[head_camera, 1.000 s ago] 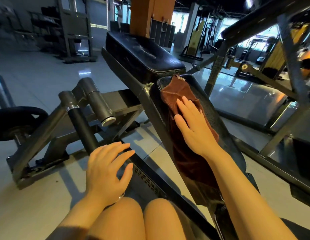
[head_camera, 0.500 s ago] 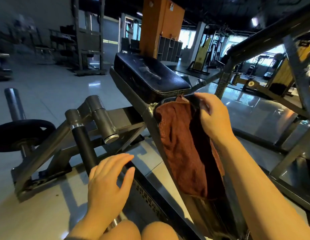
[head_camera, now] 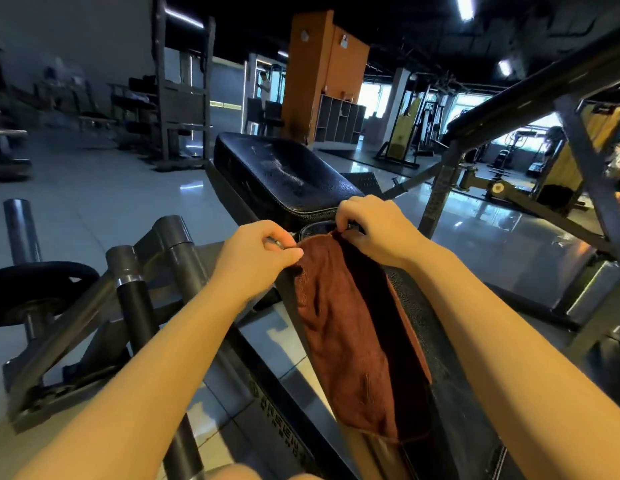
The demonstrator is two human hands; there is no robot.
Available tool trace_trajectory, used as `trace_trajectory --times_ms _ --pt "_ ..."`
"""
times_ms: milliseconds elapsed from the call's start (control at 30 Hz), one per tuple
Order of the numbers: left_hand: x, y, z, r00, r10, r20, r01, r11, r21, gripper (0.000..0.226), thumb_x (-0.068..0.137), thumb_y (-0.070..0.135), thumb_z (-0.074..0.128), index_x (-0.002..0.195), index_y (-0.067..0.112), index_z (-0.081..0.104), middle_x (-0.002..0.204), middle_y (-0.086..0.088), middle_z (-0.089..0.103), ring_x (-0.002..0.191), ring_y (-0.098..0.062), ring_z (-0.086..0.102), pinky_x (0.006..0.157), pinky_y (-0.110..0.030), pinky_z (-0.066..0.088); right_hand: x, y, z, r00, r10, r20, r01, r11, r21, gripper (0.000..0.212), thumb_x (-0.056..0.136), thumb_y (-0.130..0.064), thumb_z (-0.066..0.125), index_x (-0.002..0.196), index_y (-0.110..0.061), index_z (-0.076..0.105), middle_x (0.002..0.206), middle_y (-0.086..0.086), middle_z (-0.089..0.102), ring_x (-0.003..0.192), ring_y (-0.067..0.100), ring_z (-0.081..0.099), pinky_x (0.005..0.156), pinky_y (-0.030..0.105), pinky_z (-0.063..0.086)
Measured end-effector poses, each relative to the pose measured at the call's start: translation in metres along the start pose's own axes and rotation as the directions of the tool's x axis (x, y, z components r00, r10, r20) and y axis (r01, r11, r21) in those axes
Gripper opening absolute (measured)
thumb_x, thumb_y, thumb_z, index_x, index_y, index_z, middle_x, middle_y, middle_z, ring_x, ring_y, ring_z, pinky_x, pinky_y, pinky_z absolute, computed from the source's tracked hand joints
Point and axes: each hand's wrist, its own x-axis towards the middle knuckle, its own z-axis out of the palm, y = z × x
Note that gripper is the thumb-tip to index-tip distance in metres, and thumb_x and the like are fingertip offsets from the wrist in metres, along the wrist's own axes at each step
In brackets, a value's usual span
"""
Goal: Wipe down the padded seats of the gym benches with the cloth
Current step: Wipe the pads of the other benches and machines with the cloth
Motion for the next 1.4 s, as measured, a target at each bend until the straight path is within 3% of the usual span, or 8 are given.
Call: trace_trajectory --times_ms 100,300,500,833,1000,1100,1200,1400 --pt "-0.004 0.009 -0.007 0.988 0.135 -0.074 -0.123 0.981 0.147 0.007 0.086 0.021 0.071 0.083 0.024 0.065 0.081 0.016 0.062 0.079 -0.001 0.059 0.069 -0.020 0.045 -0.010 0.001 0.004 0.998 0.000 -0.069 0.001 1.000 0.016 0.024 0.086 -0.007 0.059 0.085 -0.024 0.043 0.081 -0.002 0.056 0.076 0.026 0.048 0.066 0.036 0.031" --pt "-0.003 0.022 -0.015 0.948 0.300 -0.105 -0.271 0.935 0.230 0.009 0.089 0.023 0.066 0.085 0.030 0.063 0.083 0.017 0.064 0.084 -0.011 0.062 0.084 -0.042 0.053 -0.028 -0.002 0.005 0.999 0.021 0.042 -0.028 0.986 0.163 0.003 0.096 -0.025 0.055 0.094 -0.025 0.053 0.095 -0.005 0.053 0.086 0.016 0.050 0.077 0.031 0.042" --pt "-0.010 0.029 -0.018 0.935 0.343 -0.094 -0.327 0.933 0.151 0.019 0.089 0.013 0.067 0.082 0.030 0.060 0.084 0.016 0.063 0.084 -0.001 0.060 0.080 -0.023 0.048 -0.043 -0.007 -0.007 0.992 0.107 0.060 -0.121 0.932 0.342 0.011 0.093 -0.027 0.063 0.091 -0.024 0.054 0.092 -0.010 0.061 0.078 0.001 0.053 0.069 0.022 0.040" --pt "-0.034 0.051 -0.021 0.932 0.354 -0.073 -0.357 0.933 -0.039 0.021 0.084 0.004 0.072 0.083 0.024 0.064 0.084 -0.001 0.069 0.078 -0.016 0.068 0.074 -0.036 0.059 -0.087 -0.034 -0.037 0.951 0.186 -0.248 -0.132 0.967 0.219 0.011 0.096 -0.006 0.053 0.091 -0.013 0.046 0.075 0.010 0.062 0.060 0.029 0.057 0.058 0.047 0.051" --pt "-0.048 0.075 -0.014 0.893 0.447 -0.052 -0.447 0.894 0.011 0.014 0.084 0.009 0.072 0.091 0.019 0.065 0.085 0.005 0.067 0.081 -0.011 0.067 0.079 -0.036 0.058 -0.111 -0.048 -0.036 0.953 0.275 -0.125 -0.223 0.920 0.322 0.015 0.093 -0.014 0.058 0.103 -0.020 0.066 0.100 -0.004 0.062 0.090 0.013 0.060 0.087 0.038 0.051" --pt "-0.056 0.085 -0.011 0.872 0.489 -0.027 -0.486 0.871 0.066 0.014 0.085 0.009 0.071 0.096 0.017 0.066 0.082 0.011 0.064 0.080 -0.005 0.064 0.081 -0.034 0.057 -0.120 -0.064 -0.023 0.919 0.353 -0.174 -0.259 0.876 0.407 0.030 0.085 -0.041 0.071 0.102 -0.021 0.056 0.100 -0.005 0.059 0.090 0.012 0.058 0.080 0.030 0.052" --pt "-0.059 0.089 -0.013 0.866 0.499 -0.033 -0.496 0.865 0.078 0.014 0.086 0.010 0.070 0.097 0.017 0.066 0.084 0.008 0.065 0.080 -0.010 0.066 0.080 -0.038 0.058 -0.119 -0.073 -0.011 0.871 0.405 -0.277 -0.295 0.883 0.364 0.032 0.085 -0.032 0.073 0.093 -0.021 0.044 0.095 -0.005 0.050 0.083 0.013 0.049 0.070 0.025 0.039" --pt "-0.063 0.091 -0.018 0.852 0.522 -0.046 -0.514 0.849 0.126 0.013 0.086 0.010 0.070 0.094 0.019 0.065 0.087 0.003 0.066 0.081 -0.012 0.065 0.081 -0.033 0.057 -0.119 -0.069 -0.006 0.905 0.314 -0.286 -0.220 0.922 0.318 0.008 0.089 -0.024 0.069 0.091 -0.016 0.067 0.113 -0.004 0.054 0.097 0.006 0.046 0.087 0.022 0.042"
